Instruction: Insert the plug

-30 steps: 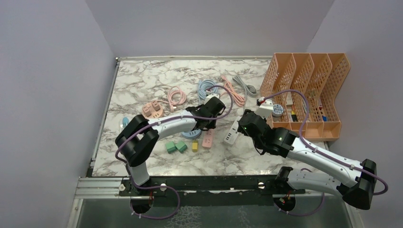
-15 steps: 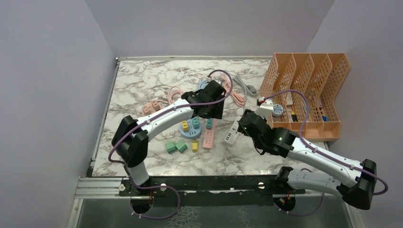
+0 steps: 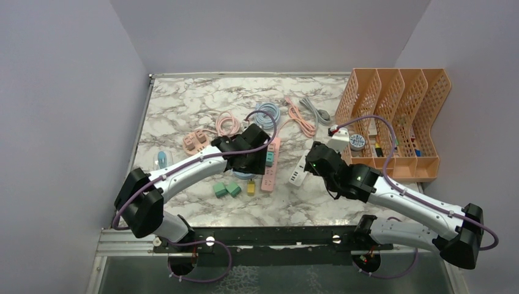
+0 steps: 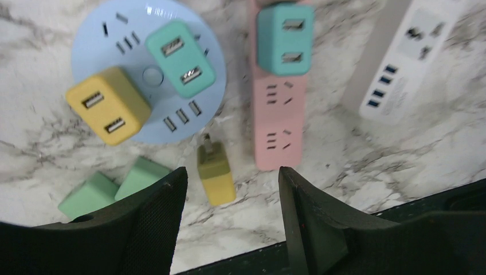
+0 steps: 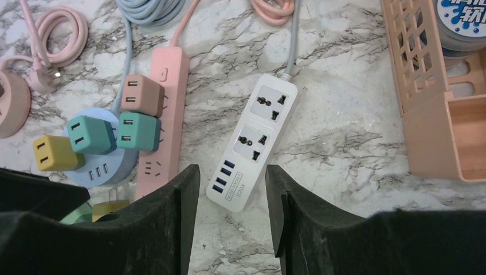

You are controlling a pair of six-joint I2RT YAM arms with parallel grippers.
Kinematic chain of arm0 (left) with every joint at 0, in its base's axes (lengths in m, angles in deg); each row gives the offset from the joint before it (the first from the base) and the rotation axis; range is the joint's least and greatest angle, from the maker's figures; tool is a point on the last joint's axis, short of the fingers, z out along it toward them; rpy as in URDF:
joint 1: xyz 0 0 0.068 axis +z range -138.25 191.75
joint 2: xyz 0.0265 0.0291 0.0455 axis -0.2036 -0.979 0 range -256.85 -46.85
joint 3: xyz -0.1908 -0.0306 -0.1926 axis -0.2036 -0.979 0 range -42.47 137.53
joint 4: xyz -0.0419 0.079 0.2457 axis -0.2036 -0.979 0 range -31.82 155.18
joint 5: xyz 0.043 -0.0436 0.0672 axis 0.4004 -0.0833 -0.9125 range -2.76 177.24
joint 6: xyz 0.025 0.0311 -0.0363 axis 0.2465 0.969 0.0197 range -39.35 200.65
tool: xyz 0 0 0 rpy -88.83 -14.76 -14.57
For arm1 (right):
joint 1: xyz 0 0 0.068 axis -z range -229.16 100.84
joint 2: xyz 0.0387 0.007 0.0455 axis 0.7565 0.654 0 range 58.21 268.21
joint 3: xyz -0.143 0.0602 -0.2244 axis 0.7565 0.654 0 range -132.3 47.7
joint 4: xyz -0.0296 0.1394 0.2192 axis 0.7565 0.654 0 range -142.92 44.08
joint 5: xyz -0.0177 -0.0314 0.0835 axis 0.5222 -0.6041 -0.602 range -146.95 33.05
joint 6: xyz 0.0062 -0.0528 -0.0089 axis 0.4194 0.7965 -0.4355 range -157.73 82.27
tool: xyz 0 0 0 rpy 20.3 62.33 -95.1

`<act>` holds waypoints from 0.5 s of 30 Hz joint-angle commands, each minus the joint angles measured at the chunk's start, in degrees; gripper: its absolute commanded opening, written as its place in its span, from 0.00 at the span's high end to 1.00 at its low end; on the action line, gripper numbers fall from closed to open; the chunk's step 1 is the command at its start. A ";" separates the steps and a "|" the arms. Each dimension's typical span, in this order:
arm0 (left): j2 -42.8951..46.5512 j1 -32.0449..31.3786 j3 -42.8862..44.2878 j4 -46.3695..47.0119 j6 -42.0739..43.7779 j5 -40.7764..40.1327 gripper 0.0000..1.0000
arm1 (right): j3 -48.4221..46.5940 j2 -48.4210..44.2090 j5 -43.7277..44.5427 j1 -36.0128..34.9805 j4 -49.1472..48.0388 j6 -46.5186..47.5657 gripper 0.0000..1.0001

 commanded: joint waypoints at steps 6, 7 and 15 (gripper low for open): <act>1.55 0.17 -8.10 -0.05 -5.28 6.09 0.37 | 0.39 1.69 -2.46 -0.30 -1.99 -0.60 0.54; 1.33 0.18 -8.68 0.53 -5.46 6.47 0.37 | 0.42 1.71 -2.57 -0.30 -1.96 -0.50 0.54; -0.64 0.15 -11.77 3.93 -6.86 6.86 0.48 | 0.71 1.32 -2.49 -0.30 -2.25 0.29 0.55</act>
